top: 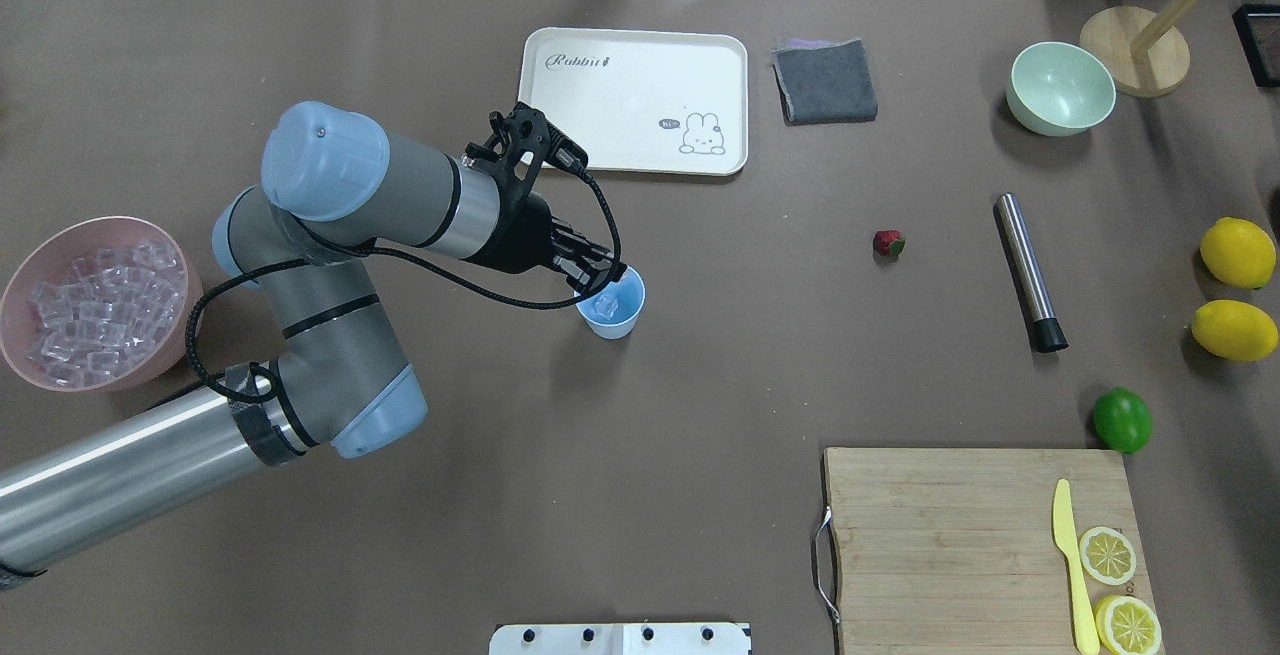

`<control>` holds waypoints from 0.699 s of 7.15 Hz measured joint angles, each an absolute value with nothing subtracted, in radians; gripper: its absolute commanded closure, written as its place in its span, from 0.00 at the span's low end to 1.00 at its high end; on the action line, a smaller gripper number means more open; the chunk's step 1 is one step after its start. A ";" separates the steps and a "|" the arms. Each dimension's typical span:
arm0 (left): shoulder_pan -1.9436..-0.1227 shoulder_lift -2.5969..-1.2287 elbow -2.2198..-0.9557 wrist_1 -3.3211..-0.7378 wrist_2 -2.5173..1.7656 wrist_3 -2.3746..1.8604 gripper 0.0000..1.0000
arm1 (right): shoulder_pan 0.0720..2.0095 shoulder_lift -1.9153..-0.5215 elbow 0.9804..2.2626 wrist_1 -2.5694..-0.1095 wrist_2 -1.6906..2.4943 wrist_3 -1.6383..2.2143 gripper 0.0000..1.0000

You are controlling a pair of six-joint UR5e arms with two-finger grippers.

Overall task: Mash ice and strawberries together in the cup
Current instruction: 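Open the left gripper above the light-blue cup to drop the ice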

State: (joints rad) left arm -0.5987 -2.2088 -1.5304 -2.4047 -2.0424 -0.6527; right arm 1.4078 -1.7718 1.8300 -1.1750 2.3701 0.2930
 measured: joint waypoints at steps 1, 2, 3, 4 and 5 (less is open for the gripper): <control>-0.587 -2.205 -1.530 -2.406 -2.030 -0.653 1.00 | 1.407 -1.772 1.830 -1.175 2.370 0.293 0.00; -0.581 -2.197 -1.529 -2.409 -2.022 -0.651 1.00 | 1.406 -1.772 1.831 -1.175 2.370 0.293 0.00; -0.577 -2.190 -1.529 -2.414 -2.019 -0.648 1.00 | 1.406 -1.772 1.831 -1.175 2.370 0.293 0.00; -0.576 -2.186 -1.529 -2.418 -2.018 -0.648 0.26 | 1.405 -1.772 1.831 -1.175 2.371 0.293 0.00; -0.574 -2.185 -1.528 -2.420 -2.017 -0.646 0.04 | 1.405 -1.772 1.831 -1.175 2.370 0.293 0.00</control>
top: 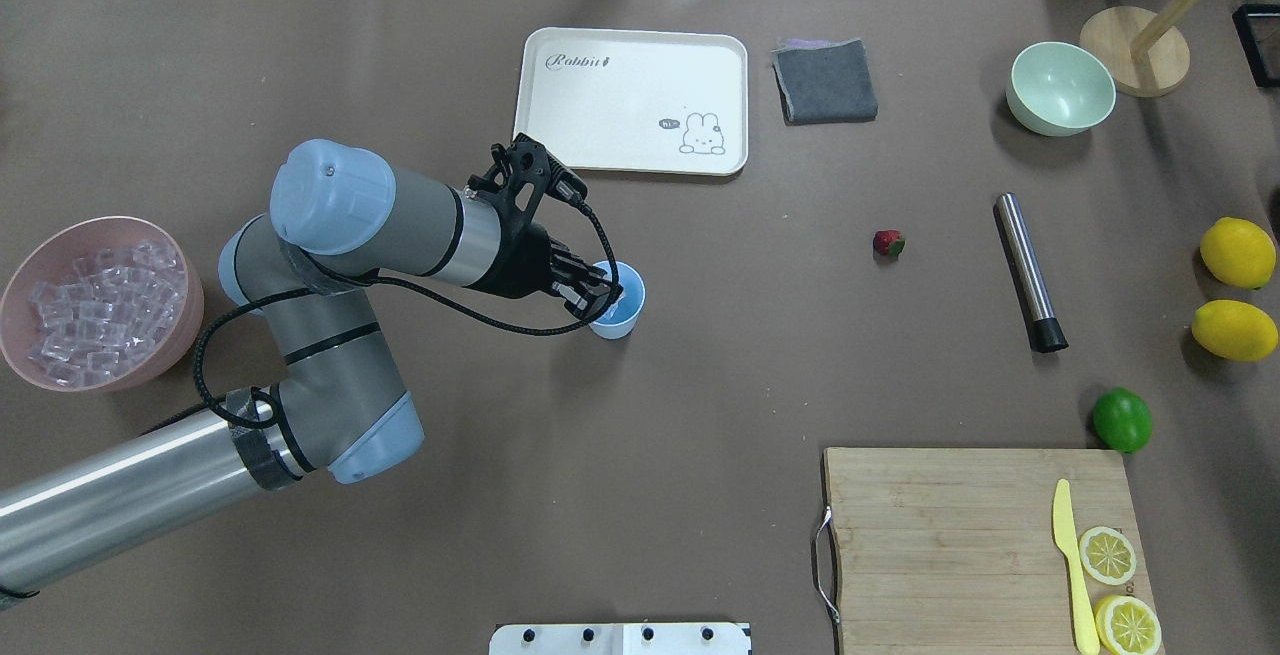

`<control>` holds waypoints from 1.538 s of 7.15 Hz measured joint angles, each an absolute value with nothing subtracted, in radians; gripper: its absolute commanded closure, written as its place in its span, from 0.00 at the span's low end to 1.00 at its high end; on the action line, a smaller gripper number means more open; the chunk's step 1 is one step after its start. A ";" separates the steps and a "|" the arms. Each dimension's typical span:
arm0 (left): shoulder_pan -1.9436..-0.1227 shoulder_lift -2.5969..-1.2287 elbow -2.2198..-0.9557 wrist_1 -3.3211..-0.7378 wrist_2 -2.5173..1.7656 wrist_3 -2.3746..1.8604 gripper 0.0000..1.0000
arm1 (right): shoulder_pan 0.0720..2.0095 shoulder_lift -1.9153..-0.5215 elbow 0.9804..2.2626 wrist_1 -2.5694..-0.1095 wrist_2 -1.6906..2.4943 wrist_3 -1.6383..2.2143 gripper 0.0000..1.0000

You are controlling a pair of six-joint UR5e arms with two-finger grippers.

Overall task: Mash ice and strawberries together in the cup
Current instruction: 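Open the left gripper above the light-blue cup to drop the ice, then move the left gripper back over the pink ice bowl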

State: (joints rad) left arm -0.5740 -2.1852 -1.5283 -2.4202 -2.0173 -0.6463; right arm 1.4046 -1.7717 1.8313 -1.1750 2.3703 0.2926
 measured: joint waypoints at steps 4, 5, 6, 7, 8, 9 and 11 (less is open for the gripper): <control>-0.586 -2.150 -1.529 -2.505 -2.020 -0.642 0.03 | 1.404 -1.772 1.832 -1.175 2.371 0.290 0.00; -0.606 -2.124 -1.545 -2.517 -2.028 -0.642 0.03 | 1.404 -1.772 1.833 -1.175 2.373 0.291 0.00; -0.637 -2.094 -1.563 -2.520 -2.053 -0.640 0.03 | 1.404 -1.772 1.834 -1.175 2.374 0.290 0.00; -0.685 -2.070 -1.576 -2.520 -2.105 -0.630 0.03 | 1.404 -1.772 1.833 -1.176 2.375 0.290 0.00; -0.742 -2.040 -1.585 -2.520 -2.172 -0.599 0.03 | 1.402 -1.772 1.832 -1.176 2.376 0.290 0.00; -0.793 -2.006 -1.596 -2.520 -2.228 -0.563 0.03 | 1.401 -1.772 1.832 -1.177 2.377 0.291 0.00; -0.882 -1.947 -1.614 -2.521 -2.313 -0.516 0.03 | 1.399 -1.772 1.831 -1.177 2.378 0.291 0.00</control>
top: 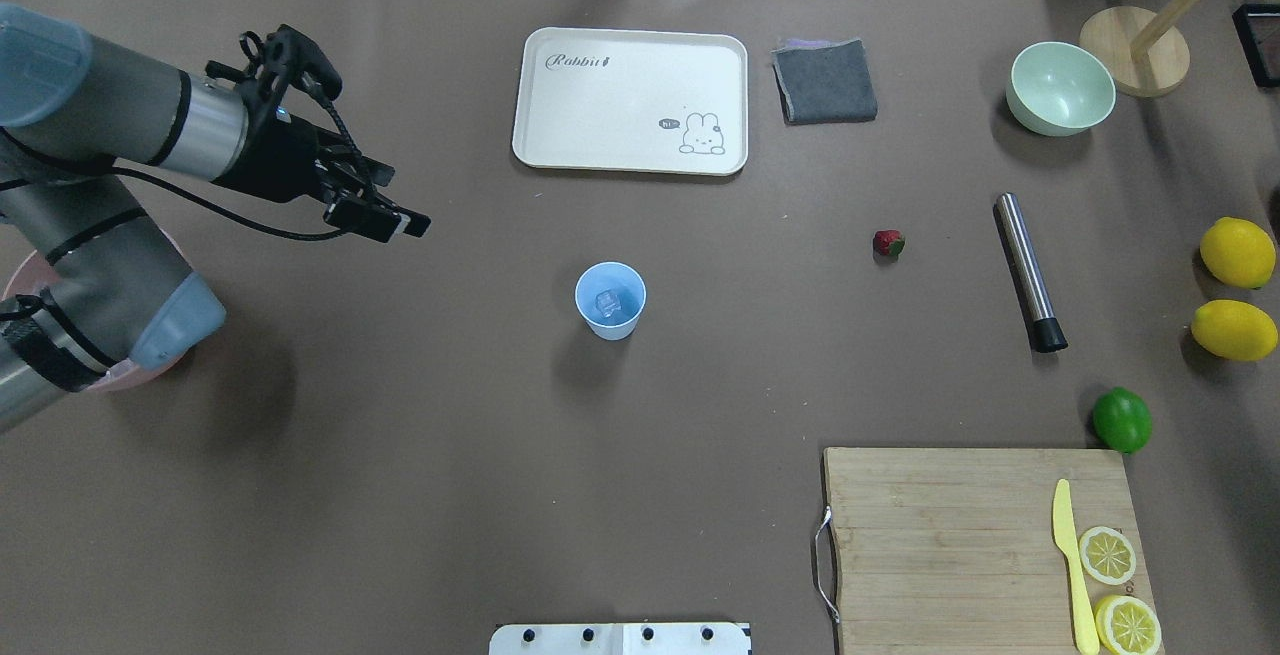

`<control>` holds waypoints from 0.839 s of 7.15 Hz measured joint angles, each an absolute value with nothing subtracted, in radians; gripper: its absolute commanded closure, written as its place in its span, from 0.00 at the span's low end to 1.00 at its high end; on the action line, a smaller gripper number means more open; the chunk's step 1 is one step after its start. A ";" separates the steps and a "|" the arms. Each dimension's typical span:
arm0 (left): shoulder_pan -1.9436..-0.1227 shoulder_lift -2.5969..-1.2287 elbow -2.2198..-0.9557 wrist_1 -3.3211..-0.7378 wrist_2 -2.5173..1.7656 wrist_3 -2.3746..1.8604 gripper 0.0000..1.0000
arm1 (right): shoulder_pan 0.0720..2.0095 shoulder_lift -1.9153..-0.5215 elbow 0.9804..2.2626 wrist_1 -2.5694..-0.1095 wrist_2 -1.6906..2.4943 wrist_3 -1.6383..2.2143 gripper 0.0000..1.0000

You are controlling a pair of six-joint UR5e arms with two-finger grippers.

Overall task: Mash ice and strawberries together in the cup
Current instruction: 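Move the left gripper back over the pink ice bowl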

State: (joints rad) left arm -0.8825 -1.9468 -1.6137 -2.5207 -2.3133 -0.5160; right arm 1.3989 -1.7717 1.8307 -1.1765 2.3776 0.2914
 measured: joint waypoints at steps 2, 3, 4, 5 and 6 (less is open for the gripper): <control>-0.941 -1.893 -1.630 -2.522 -2.361 -0.501 0.03 | 1.398 -1.772 1.831 -1.177 2.377 0.287 0.00; -0.955 -1.864 -1.636 -2.522 -2.371 -0.479 0.03 | 1.398 -1.773 1.831 -1.176 2.377 0.287 0.00; -0.964 -1.824 -1.646 -2.522 -2.376 -0.440 0.03 | 1.398 -1.774 1.832 -1.176 2.376 0.289 0.00; -0.973 -1.784 -1.662 -2.522 -2.388 -0.404 0.04 | 1.398 -1.776 1.833 -1.175 2.376 0.286 0.00; -0.990 -1.759 -1.672 -2.523 -2.414 -0.385 0.03 | 1.397 -1.777 1.833 -1.175 2.376 0.284 0.00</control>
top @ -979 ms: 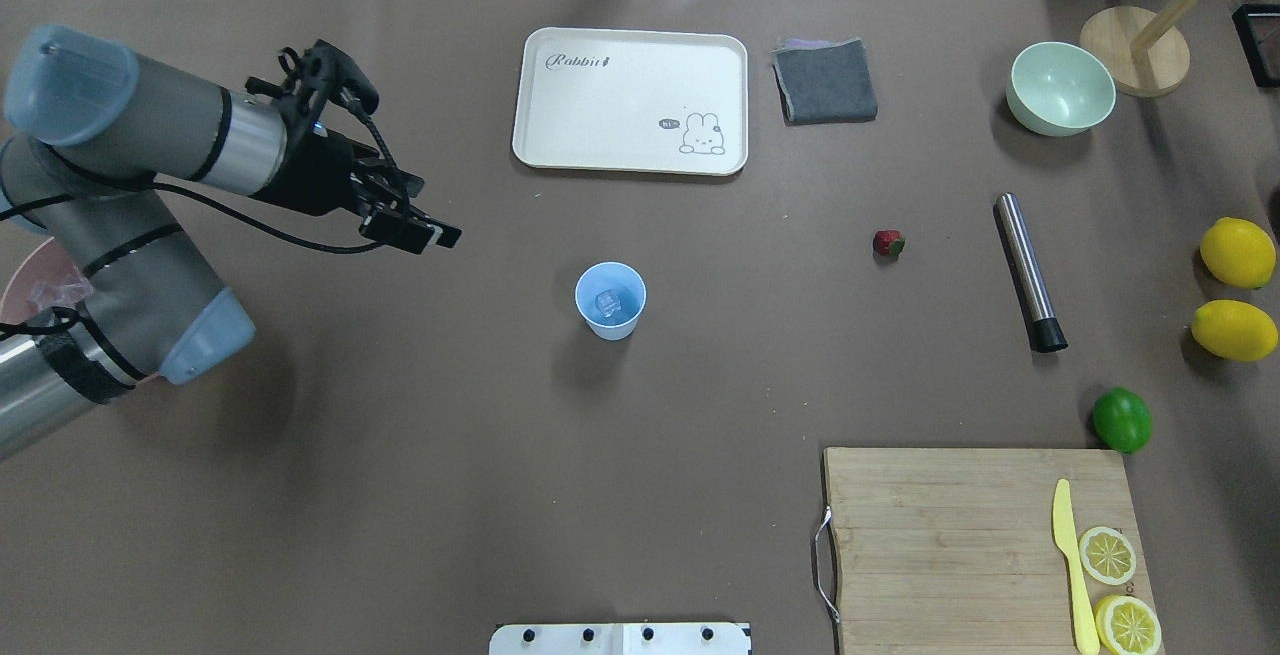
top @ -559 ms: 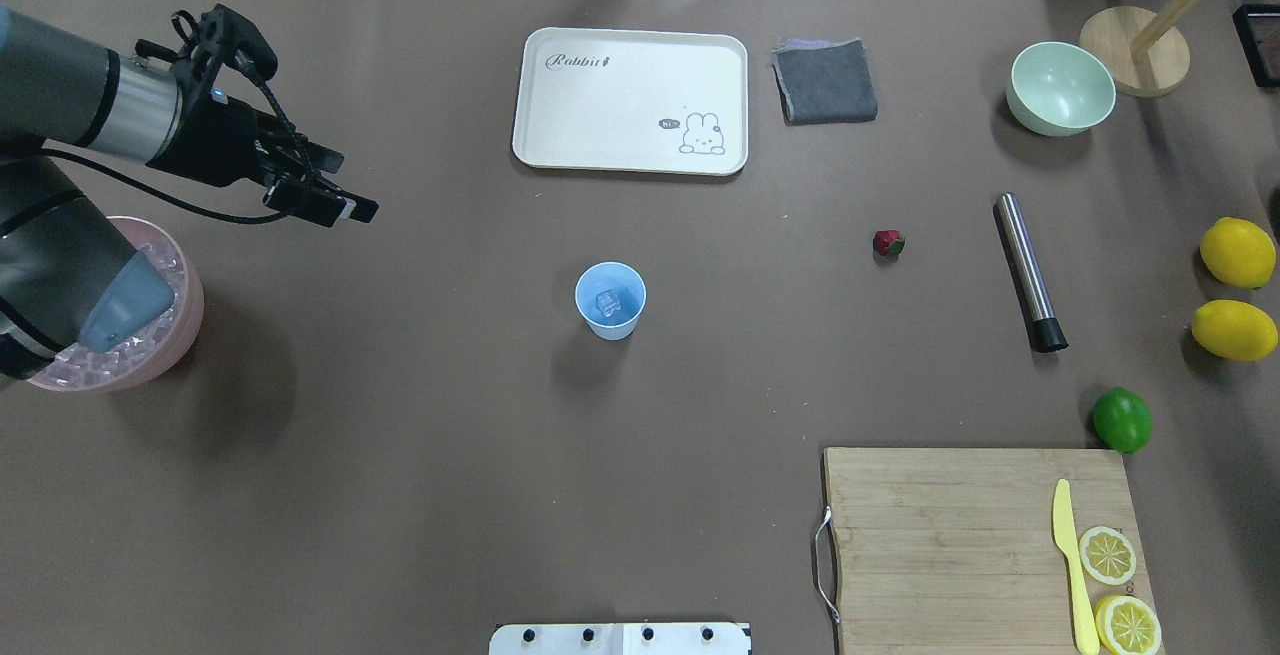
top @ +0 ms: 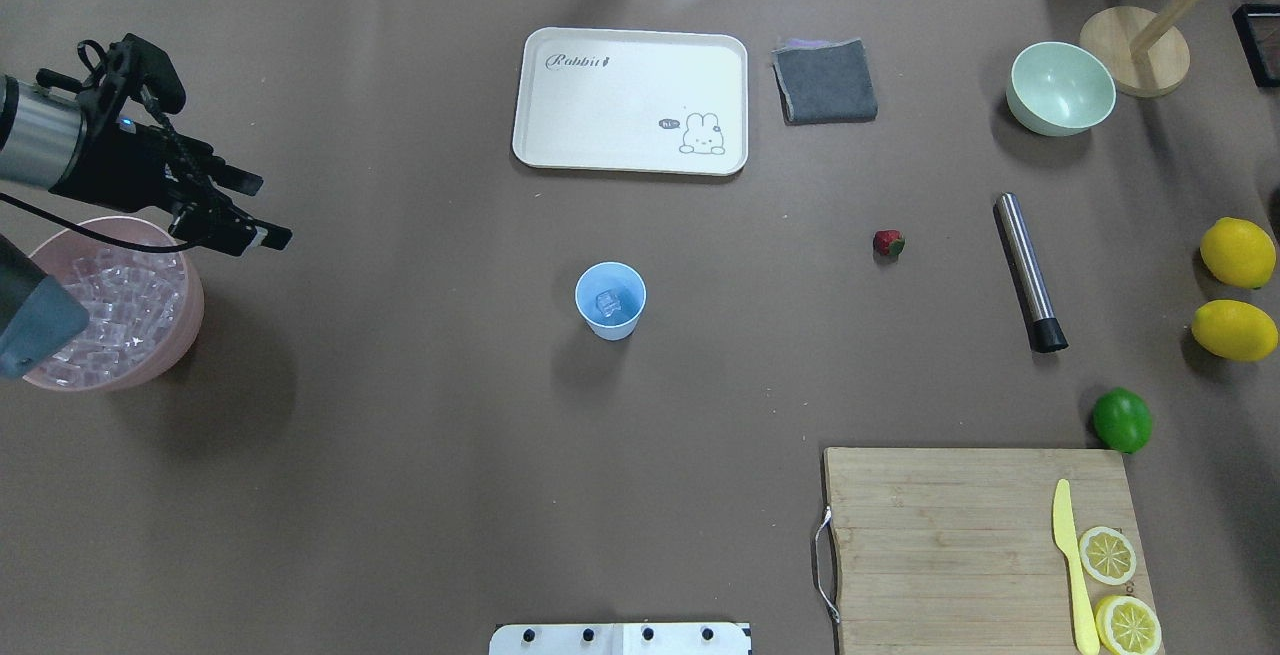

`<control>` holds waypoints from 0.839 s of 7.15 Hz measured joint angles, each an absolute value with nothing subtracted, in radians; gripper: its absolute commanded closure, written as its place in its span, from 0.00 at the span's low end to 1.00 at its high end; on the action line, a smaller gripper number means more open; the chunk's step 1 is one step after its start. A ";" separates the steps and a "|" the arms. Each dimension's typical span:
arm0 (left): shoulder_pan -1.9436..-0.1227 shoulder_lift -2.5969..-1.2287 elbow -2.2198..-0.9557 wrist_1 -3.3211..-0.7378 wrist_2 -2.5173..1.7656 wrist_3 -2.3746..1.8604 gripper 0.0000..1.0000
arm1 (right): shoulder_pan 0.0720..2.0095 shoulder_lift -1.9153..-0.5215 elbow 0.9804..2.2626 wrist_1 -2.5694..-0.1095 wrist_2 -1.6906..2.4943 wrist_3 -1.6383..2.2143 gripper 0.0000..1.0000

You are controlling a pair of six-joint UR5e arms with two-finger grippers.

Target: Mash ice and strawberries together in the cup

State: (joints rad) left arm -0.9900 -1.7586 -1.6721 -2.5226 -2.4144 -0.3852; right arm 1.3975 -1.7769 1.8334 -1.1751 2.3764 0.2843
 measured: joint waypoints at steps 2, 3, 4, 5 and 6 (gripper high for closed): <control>-1.023 -1.698 -1.679 -2.528 -2.463 -0.291 0.03 | 1.397 -1.780 1.834 -1.175 2.377 0.283 0.00; -1.031 -1.665 -1.679 -2.529 -2.475 -0.230 0.03 | 1.397 -1.781 1.833 -1.175 2.377 0.282 0.00; -1.041 -1.645 -1.677 -2.529 -2.485 -0.187 0.04 | 1.397 -1.781 1.832 -1.175 2.377 0.282 0.00; -1.052 -1.633 -1.675 -2.529 -2.490 -0.165 0.03 | 1.397 -1.781 1.831 -1.175 2.376 0.282 0.00; -1.059 -1.623 -1.673 -2.530 -2.492 -0.149 0.04 | 1.396 -1.780 1.831 -1.175 2.376 0.283 0.00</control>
State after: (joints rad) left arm -1.0592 -1.6230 -1.6730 -2.5295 -2.4921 -0.1492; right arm 1.3958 -1.7803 1.8308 -1.1750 2.3762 0.2825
